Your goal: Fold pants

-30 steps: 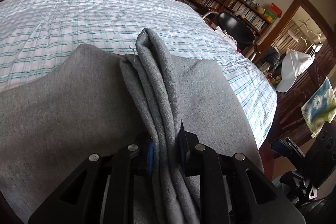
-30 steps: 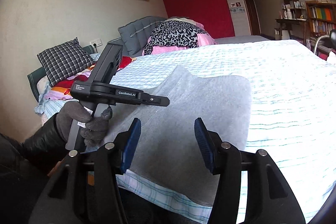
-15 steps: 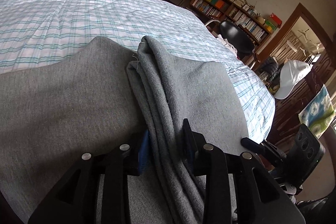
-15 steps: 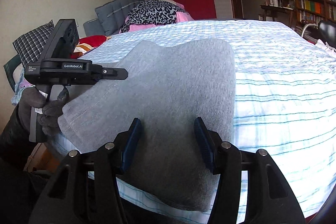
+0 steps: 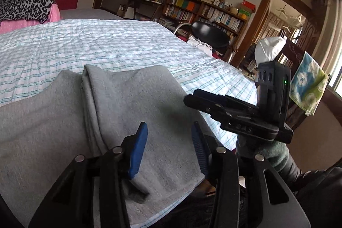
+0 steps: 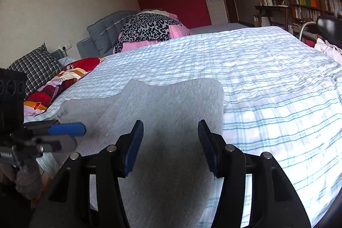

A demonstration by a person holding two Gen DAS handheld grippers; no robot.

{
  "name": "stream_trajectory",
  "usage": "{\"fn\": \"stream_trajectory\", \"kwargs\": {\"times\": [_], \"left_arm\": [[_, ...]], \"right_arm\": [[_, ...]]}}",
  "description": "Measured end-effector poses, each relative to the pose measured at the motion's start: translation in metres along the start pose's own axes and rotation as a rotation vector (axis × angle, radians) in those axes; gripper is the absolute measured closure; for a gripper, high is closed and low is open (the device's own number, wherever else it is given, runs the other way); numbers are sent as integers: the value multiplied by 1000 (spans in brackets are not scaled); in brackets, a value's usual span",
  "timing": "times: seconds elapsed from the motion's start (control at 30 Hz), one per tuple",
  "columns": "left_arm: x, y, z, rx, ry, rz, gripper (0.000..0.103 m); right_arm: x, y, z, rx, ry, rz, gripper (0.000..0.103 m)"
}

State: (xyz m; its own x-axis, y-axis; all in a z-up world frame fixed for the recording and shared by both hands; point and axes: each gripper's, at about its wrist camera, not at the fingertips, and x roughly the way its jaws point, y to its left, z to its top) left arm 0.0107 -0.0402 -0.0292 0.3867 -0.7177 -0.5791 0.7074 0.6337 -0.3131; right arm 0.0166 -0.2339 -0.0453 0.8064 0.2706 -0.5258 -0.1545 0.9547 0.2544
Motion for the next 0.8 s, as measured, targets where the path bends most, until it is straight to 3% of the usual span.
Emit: {"fn": "stream_trajectory", "kwargs": {"times": [0.1,0.2,0.23,0.4,0.8], "left_arm": [[18,-6,-16,28,59,29,72],[35,7,-31,-11,117,80,75],[38,13,-35,-25,126,88,81],[37,32,-42,-84,105,28,86],[20,35,-50,-117,63,38,85]], "right_arm": [[16,-2,13,-4,25,8,48],[34,-7,25,7,64,5,49],[41,-10,28,18,85,3,48],[73,-21,28,52,203,-5,48],[83,5,7,-127,195,-114,46]]}}
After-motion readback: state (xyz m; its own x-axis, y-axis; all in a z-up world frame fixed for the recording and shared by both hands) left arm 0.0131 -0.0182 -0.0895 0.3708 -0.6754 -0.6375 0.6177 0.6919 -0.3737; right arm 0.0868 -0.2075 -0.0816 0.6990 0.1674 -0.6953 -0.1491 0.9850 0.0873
